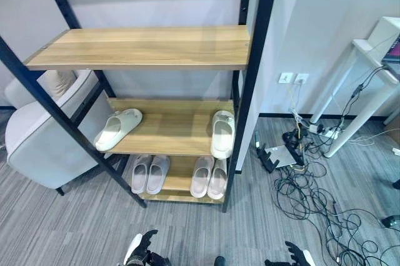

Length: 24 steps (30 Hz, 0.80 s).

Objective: Arrange the slippers neatly on the shoe rack.

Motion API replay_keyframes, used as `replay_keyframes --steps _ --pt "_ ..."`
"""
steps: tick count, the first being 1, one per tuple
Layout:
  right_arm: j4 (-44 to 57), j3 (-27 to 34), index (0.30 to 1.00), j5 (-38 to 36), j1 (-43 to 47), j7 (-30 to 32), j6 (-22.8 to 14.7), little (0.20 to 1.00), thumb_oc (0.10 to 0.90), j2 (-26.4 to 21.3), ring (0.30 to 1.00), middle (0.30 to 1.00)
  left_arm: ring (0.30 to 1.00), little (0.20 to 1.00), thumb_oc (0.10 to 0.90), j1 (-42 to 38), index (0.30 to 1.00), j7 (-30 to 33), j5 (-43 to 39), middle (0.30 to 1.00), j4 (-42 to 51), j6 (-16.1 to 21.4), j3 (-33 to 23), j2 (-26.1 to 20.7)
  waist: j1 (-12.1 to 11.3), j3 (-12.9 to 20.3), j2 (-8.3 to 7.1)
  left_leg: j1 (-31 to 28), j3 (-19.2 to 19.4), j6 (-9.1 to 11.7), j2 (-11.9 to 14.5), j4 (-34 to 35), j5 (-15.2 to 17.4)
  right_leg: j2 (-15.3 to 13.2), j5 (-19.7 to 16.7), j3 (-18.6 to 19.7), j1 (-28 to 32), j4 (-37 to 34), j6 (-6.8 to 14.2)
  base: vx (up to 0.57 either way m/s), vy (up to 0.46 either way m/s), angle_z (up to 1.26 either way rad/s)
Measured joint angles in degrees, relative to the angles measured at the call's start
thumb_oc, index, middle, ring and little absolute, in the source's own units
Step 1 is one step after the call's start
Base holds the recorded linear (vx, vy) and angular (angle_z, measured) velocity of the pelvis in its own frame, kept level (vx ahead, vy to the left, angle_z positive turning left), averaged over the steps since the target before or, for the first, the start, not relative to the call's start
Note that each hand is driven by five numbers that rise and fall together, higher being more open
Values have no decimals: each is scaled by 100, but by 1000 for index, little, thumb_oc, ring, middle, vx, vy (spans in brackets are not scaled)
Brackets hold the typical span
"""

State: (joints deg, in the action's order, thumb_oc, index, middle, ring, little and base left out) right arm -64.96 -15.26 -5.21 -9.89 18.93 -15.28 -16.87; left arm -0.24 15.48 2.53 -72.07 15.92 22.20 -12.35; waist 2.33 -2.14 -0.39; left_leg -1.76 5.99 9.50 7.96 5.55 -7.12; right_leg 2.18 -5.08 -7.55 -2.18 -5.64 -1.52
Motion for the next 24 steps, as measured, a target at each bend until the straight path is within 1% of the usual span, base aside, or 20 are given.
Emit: replay_keyframes --steps 1,2,3,4,5,7,8,9,12,13,14,15,16,17,20,22,24 --pt "0 -2 900 1 -110 -2 18 900 800 -9 900 900 900 900 800 16 900 -3 1 900 1 -2 0 30 7 29 47 -112 -6 0 22 -1 0 27 -22 2 23 1 28 41 84 -6" --pt "0 -9 900 4 -209 -9 51 900 800 -16 900 900 900 900 800 14 900 -6 2 900 15 -2 -1 56 6 50 85 -181 -17 -77 40 0 61 44 -32 -1 46 6 21 40 77 -3" --pt "0 -12 900 5 -270 -16 99 900 800 -9 900 900 900 900 800 6 900 -6 3 900 26 -1 -2 69 -6 66 112 -197 -8 -217 29 -2 165 43 -46 5 53 34 20 42 89 -3" --pt "1 -12 900 12 -282 -22 104 900 800 4 900 900 900 900 800 1 900 -6 2 900 14 -2 -50 74 -4 87 140 -214 -5 -224 5 -5 291 19 -73 17 54 34 42 37 84 -5" --pt "16 -10 900 15 -273 -74 104 900 800 55 900 900 900 900 800 2 900 -6 4 900 -39 -7 -101 61 -5 96 59 -231 2 -270 -113 -2 340 -96 -106 35 52 33 94 38 96 -3" --pt "13 -7 900 25 -277 -131 105 900 800 168 900 900 900 900 800 27 900 -12 9 900 -203 -24 -111 26 -10 159 -24 -275 36 -373 -255 -3 411 -234 -149 93 47 35 160 21 64 -11" --pt "15 -21 900 52 -204 -149 104 900 800 272 900 900 900 900 800 122 900 -13 50 900 -215 -96 -220 -12 -29 179 -46 -283 130 -459 -322 -2 466 -302 -182 176 47 35 214 1 39 -20" --pt "15 -61 900 70 -174 -179 103 900 800 317 900 900 900 900 800 165 900 -13 60 900 -216 -123 -220 -41 -20 193 -56 -282 130 -498 -359 -2 490 -341 -186 183 48 35 228 -8 31 -15" --pt "2 -57 900 97 -148 -192 136 900 800 341 900 900 900 900 800 228 900 -15 124 900 -216 -129 -219 -77 -27 220 -59 -279 128 -527 -437 -1 508 -414 -189 189 43 36 275 -13 20 2" --pt "-1 -51 900 100 -161 -221 188 900 800 285 900 900 900 900 800 245 900 -118 209 900 -215 -130 -215 -35 -23 403 80 -256 121 -521 -449 -1 504 -426 -190 176 28 35 289 4 31 1" --pt "-3 -52 900 97 -155 -229 191 900 800 286 900 900 900 900 800 236 900 -126 204 900 -211 -132 -211 -31 -24 404 81 -255 121 -521 -449 -2 504 -427 -190 175 27 34 288 12 39 4" --pt "-244 -53 900 -66 -60 -377 200 900 800 283 900 900 900 900 800 165 900 -271 -97 900 -114 -299 191 4 -67 472 79 -176 111 -518 -451 -2 504 -445 -186 127 -41 21 288 13 55 9" --pt "-637 -53 900 -206 119 -552 329 900 800 293 900 900 900 900 800 -32 900 -473 -253 900 -49 -376 576 -15 -186 568 83 -48 93 -497 -469 -2 489 -466 -186 104 -157 21 284 0 39 16" --pt "-741 -55 900 -270 188 -604 434 900 800 257 900 900 900 900 800 -94 900 -525 -252 900 38 -374 677 51 -230 570 89 -5 58 -482 -481 -5 478 -487 -219 52 -180 21 329 9 31 21" --pt "-846 -69 900 -270 269 -692 465 900 800 220 900 900 900 900 800 -253 900 -629 -253 900 130 -375 705 327 -305 574 88 27 10 -432 -490 -29 444 -499 -223 3 -201 32 336 24 15 9" --pt "-848 -125 900 -268 317 -737 467 900 800 206 900 900 900 900 800 -313 900 -650 -250 900 145 -375 712 518 -298 568 97 19 9 -431 -479 -29 442 -489 -222 0 -213 31 336 17 26 0" --pt "-848 -128 900 -258 314 -741 465 900 800 196 900 900 900 900 800 -321 900 -671 -230 900 242 -395 774 540 -277 548 110 4 12 -431 -479 -30 440 -484 -223 5 -216 34 337 31 56 -2"
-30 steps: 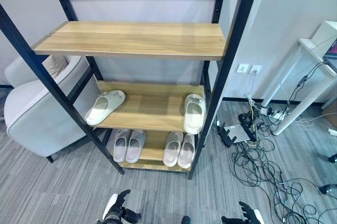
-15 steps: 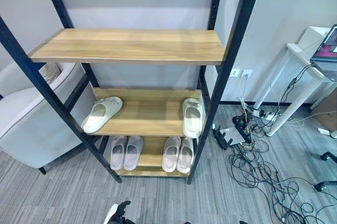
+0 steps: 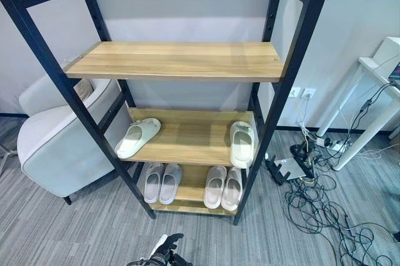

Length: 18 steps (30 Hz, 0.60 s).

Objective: Arrange the slippers neatly on the shoe rack.

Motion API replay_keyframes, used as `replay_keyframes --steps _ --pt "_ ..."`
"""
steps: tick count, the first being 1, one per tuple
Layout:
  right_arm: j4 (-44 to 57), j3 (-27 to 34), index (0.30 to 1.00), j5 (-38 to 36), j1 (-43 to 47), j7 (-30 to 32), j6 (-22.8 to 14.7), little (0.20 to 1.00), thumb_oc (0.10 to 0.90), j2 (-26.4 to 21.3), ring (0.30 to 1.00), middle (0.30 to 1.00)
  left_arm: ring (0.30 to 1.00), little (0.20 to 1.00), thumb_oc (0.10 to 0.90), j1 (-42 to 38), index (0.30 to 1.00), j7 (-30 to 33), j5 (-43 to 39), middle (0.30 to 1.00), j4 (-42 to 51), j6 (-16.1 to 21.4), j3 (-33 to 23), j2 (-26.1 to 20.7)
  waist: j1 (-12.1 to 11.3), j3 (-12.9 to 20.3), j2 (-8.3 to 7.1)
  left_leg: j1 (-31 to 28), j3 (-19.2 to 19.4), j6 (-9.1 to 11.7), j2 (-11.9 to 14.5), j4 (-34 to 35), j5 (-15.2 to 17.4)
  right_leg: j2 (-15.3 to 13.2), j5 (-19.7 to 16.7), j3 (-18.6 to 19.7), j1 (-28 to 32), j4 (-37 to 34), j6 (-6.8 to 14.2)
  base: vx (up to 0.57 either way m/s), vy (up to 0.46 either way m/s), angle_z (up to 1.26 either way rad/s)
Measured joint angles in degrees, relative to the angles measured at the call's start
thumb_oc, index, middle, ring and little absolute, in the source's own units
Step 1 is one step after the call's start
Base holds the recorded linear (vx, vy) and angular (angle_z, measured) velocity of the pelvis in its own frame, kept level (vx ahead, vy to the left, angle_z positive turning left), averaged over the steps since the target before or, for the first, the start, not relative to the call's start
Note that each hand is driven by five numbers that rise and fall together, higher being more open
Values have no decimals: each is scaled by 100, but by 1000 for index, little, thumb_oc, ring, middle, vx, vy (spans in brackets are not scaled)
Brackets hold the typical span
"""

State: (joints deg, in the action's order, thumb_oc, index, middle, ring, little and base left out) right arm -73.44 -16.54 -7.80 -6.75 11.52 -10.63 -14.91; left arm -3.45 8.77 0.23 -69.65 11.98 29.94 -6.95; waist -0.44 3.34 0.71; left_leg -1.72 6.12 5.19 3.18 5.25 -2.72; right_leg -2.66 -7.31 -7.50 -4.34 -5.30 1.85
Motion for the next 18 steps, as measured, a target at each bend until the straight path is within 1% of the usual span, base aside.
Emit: replay_keyframes --steps 2,3,4,5,6,7,8,9,10,11,12,13,14,16,17,18 --pt "-1 9 900 8 59 -7 0 900 800 -44 900 900 900 900 800 -53 900 -62 65 900 344 -50 390 -173 -10 -119 53 -50 17 -3 -5 -1 -2 -6 -8 9 44 0 11 5 52 -2" --pt "-9 32 900 8 70 -15 -2 900 800 -49 900 900 900 900 800 -54 900 -131 112 900 969 -322 540 -372 -31 -171 79 -51 21 1 -15 -1 -5 -13 -11 15 46 0 14 8 41 5" --pt "-10 129 900 9 79 -29 -12 900 800 -75 900 900 900 900 800 15 900 -240 192 900 2633 -492 952 -1069 -56 -304 105 -10 -4 17 -14 4 -27 -21 -23 -5 30 0 28 -4 15 11" --pt "12 142 900 6 89 -36 -26 900 800 -115 900 900 900 900 800 10 900 -279 252 900 3905 -434 992 -1618 -131 -408 136 -7 -22 27 -15 14 -52 -30 -30 -18 36 0 39 -3 10 8" --pt "-4 160 900 5 46 -73 -14 900 800 -172 900 900 900 900 800 -32 900 -348 333 900 5253 -393 821 -2107 -205 -453 166 -4 -24 36 -16 4 -59 -31 -46 -15 34 -1 44 -15 3 3" --pt "-4 208 900 5 -18 -102 -13 900 800 -211 900 900 900 900 800 -155 900 -360 411 900 6178 -310 687 -2488 -258 -479 191 10 -37 32 -15 27 -56 -31 -44 -26 66 -2 46 0 0 0" --pt "5 296 900 2 -80 -122 -12 900 800 -263 900 900 900 900 800 -322 900 -483 457 900 7248 -124 283 -2962 -340 -490 228 2 -38 26 -14 28 -51 -31 -35 -31 71 -10 56 0 0 0" --pt "8 381 900 0 -126 -120 -14 900 800 -291 900 900 900 900 800 -473 900 -577 457 900 7886 55 -102 -3238 -362 -511 241 3 -40 22 -13 28 -48 -33 -27 -35 71 -39 62 0 0 0" --pt "7 429 900 0 -178 -119 -14 900 800 -301 900 900 900 900 800 -636 900 -605 458 900 8192 219 -352 -3377 -380 -503 265 5 -47 21 -14 28 -47 -35 -18 -46 74 -39 69 32 -2 6" --pt "9 457 900 5 -238 -124 -7 900 800 -292 900 900 900 900 800 -767 900 -675 452 900 8310 405 -617 -3292 -392 -482 297 -2 -50 18 -14 26 -45 -37 -2 -79 91 -39 92 29 -12 10" --pt "32 288 900 29 -276 -211 6 900 800 -236 900 900 900 900 800 -1130 900 -667 444 900 7951 637 -863 -2718 -413 -461 318 -83 -64 16 -16 1 -45 -35 10 -90 135 -39 109 38 -15 4" --pt "73 240 900 44 -233 -251 8 900 800 -244 900 900 900 900 800 -1188 900 -682 501 900 7759 629 -834 -2589 -380 -471 300 -84 -44 16 -16 1 -45 -34 9 -78 127 -39 108 31 -12 -1" --pt "144 240 900 78 -210 -266 7 900 800 -257 900 900 900 900 800 -1209 900 -688 637 900 7542 631 -719 -2558 -345 -479 288 -85 -42 16 -16 1 -45 -34 8 -71 124 -40 107 29 -3 -9" --pt "207 231 900 98 -191 -278 6 900 800 -251 900 900 900 900 800 -1258 900 -704 1014 900 6956 616 -343 -2548 -269 -490 252 -98 -26 16 -15 1 -45 -27 8 -30 121 -40 107 21 2 -8" --pt "235 226 900 107 -182 -289 5 900 800 -247 900 900 900 900 800 -1278 900 -709 1314 900 6627 535 -110 -2563 -179 -492 250 -86 -21 16 -15 1 -45 -27 8 -24 105 -40 107 7 3 -5" --pt "242 224 900 134 -157 -315 5 900 800 -242 900 900 900 900 800 -1310 900 -708 1576 900 6427 500 44 -2606 -171 -506 228 -64 -17 16 -15 1 -46 -28 7 -23 78 -40 106 18 1 -4"
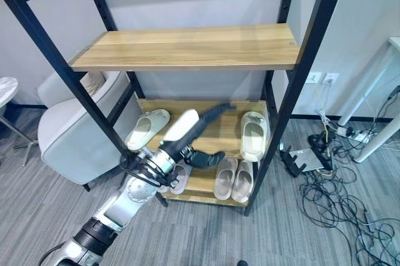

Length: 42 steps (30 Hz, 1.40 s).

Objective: Arrange the slippers neatly on the shoe rack.

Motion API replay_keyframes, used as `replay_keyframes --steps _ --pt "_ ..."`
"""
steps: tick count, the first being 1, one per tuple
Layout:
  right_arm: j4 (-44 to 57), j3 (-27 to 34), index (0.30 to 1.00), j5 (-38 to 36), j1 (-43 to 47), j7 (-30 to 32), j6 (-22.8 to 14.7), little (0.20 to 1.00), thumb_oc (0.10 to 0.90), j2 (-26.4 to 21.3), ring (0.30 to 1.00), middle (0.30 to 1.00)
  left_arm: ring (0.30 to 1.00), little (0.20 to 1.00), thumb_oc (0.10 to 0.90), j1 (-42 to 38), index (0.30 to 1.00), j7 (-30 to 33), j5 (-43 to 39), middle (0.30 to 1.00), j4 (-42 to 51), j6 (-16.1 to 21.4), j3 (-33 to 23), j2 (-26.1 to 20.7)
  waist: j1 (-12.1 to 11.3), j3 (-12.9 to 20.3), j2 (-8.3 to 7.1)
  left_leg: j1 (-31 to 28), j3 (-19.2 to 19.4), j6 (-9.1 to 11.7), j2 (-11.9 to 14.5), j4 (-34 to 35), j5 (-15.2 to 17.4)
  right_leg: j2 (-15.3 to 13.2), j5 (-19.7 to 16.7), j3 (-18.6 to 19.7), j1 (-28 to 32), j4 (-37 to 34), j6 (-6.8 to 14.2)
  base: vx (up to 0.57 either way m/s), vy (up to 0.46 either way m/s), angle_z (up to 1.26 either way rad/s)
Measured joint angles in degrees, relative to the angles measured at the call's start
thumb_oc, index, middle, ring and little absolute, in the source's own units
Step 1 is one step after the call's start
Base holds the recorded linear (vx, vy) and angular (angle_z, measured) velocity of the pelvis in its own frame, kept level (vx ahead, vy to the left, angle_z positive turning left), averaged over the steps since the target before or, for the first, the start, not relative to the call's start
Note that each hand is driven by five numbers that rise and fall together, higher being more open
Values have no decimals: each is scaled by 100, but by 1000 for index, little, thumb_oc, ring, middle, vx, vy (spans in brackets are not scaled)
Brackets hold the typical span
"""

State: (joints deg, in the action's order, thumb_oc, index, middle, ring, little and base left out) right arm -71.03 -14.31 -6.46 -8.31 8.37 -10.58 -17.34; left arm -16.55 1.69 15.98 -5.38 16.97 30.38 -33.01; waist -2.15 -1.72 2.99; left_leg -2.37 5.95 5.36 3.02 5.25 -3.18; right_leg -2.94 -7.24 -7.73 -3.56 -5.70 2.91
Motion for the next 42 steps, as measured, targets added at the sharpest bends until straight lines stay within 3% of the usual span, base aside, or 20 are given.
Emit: replay_keyframes --steps 4,10,13,23,27,42 --pt "-3 -137 900 139 25 -62 3 900 800 7 900 900 900 900 800 -368 900 51 870 900 -610 -106 563 -206 60 -56 -124 126 13 -25 -4 -3 -22 1 -32 12 -131 1 -17 4 1 -1" --pt "100 -147 900 269 127 -38 -7 900 800 -4 900 900 900 900 800 -1568 900 857 1748 900 -1024 -224 494 -584 156 -136 -143 328 112 -61 -31 -3 -48 -26 -136 36 -366 38 -35 -13 17 -7" --pt "165 -148 900 299 82 -2 -9 900 800 -4 900 900 900 900 800 -1572 900 1073 1851 900 -941 -229 239 -647 154 -146 -153 373 133 -63 -30 -2 -45 -24 -132 57 -422 37 -29 3 16 -4" --pt "259 -218 900 393 214 62 -22 900 800 -31 900 900 900 900 800 -1842 900 1294 2504 900 -1354 -488 272 -1711 138 -191 -182 785 242 -101 -88 -5 -74 -64 -213 184 -893 38 -11 -15 16 -5" --pt "269 -149 900 357 214 64 -46 900 800 -31 900 900 900 900 800 -1849 900 1620 2689 900 -1364 -611 63 -2001 116 -360 -117 810 272 -101 -88 -5 -75 -64 -219 200 -926 38 -13 3 10 -3" --pt "176 -220 900 390 288 73 -48 900 800 -114 900 900 900 900 800 -2234 900 2060 2933 900 -1729 -922 97 -2147 5 -419 -22 1078 267 -127 -132 -6 -99 -101 -263 198 -1188 41 -19 -9 23 0"
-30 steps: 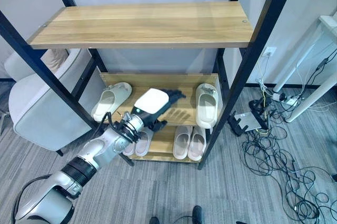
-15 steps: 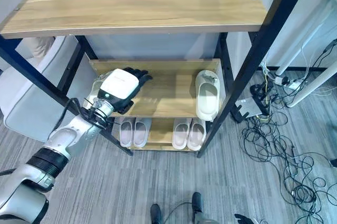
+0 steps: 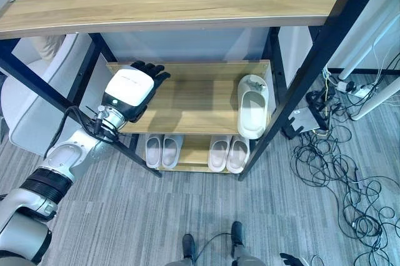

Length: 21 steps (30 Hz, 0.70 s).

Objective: Arrange the slippers neatly on the shoe rack.

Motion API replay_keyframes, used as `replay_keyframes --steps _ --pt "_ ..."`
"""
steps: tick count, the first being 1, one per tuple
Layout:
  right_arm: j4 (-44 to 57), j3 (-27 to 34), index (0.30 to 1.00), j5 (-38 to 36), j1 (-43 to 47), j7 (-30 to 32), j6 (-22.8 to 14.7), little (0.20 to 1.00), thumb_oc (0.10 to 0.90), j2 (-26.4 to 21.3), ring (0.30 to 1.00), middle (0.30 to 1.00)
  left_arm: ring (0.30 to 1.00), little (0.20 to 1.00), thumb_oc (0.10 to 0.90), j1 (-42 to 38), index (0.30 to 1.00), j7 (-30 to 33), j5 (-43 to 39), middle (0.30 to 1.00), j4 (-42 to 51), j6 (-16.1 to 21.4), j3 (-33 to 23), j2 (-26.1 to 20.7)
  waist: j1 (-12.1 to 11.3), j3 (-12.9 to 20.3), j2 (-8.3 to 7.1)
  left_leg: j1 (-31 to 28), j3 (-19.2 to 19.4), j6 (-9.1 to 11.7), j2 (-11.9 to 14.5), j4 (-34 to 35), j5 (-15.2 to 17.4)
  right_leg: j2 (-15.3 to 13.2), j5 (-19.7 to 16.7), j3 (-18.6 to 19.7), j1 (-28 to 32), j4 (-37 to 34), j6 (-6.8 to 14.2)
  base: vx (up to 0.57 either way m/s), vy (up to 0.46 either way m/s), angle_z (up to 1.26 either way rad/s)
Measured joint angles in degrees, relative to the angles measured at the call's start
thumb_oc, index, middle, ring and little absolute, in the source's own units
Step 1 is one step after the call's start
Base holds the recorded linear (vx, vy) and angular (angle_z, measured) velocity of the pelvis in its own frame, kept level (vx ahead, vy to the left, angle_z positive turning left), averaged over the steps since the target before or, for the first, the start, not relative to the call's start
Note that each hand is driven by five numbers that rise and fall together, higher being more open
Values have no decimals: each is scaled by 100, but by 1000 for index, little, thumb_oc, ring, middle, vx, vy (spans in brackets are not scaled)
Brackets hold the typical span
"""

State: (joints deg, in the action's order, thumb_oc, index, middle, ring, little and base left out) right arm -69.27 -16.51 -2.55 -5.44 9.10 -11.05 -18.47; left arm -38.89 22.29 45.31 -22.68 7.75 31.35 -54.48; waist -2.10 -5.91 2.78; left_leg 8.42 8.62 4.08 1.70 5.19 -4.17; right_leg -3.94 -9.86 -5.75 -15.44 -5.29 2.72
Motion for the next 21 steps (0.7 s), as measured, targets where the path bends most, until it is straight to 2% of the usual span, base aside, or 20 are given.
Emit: replay_keyframes --steps 10,21 --pt "107 -33 900 10 242 139 -6 900 800 -127 900 900 900 900 800 -522 900 253 417 900 -499 -423 193 -123 13 -52 89 159 -5 -31 -78 -1 -20 -77 -34 10 -166 1 27 1 27 1" --pt "258 -36 900 126 241 238 -5 900 800 -141 900 900 900 900 800 -575 900 332 431 900 -694 -426 257 -148 58 -88 96 281 38 -33 -90 0 -21 -79 -67 112 -324 2 27 1 11 -3"
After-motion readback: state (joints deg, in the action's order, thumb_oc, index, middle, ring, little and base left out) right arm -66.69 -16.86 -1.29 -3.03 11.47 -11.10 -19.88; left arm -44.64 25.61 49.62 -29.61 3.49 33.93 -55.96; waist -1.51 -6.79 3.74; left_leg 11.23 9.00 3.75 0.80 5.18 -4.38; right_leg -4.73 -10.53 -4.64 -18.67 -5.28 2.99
